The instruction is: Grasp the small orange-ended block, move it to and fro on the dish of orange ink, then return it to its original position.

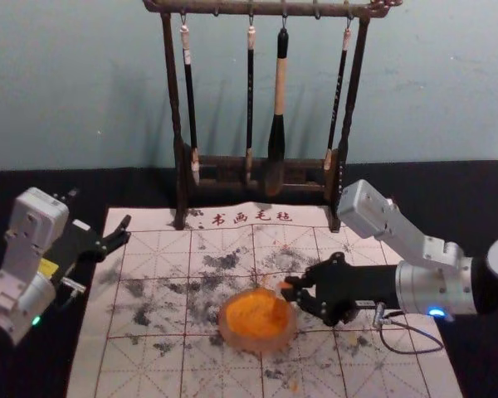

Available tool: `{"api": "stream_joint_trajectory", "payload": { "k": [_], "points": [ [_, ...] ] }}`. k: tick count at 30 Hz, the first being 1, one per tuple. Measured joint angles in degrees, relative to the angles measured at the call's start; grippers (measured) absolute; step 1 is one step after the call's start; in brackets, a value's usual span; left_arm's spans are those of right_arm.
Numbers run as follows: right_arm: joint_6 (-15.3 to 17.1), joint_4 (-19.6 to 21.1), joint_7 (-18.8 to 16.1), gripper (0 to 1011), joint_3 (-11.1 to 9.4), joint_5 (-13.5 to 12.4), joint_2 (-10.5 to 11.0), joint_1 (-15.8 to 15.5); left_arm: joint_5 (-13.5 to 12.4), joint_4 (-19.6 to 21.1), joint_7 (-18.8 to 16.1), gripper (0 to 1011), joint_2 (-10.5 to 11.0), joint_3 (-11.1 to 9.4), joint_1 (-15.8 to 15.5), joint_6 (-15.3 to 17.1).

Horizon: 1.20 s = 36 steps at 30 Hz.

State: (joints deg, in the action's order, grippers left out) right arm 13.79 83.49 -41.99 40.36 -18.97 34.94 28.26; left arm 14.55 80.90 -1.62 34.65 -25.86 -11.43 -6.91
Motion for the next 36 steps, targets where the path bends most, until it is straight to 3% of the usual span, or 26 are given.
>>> {"api": "stream_joint_trajectory", "payload": {
  "k": [10, 24, 36],
  "points": [
    [-0.1, 3.3, -0.6, 96, -0.1, -1.0, 1.3, -1.8, 0.0, 0.0, 0.0, 1001, 0.0, 0.0, 0.0, 0.0],
    [-0.5, 2.1, -0.2, 96, 0.4, -0.9, -0.6, -0.7, 0.0, 0.0, 0.0, 1002, 0.0, 0.0, 0.0, 0.0],
    [-0.6, 2.9, 0.6, 96, -0.7, -1.6, 0.1, -1.0, 0.0, 0.0, 0.0, 1001, 0.0, 0.0, 0.0, 0.0]
  ]
}}
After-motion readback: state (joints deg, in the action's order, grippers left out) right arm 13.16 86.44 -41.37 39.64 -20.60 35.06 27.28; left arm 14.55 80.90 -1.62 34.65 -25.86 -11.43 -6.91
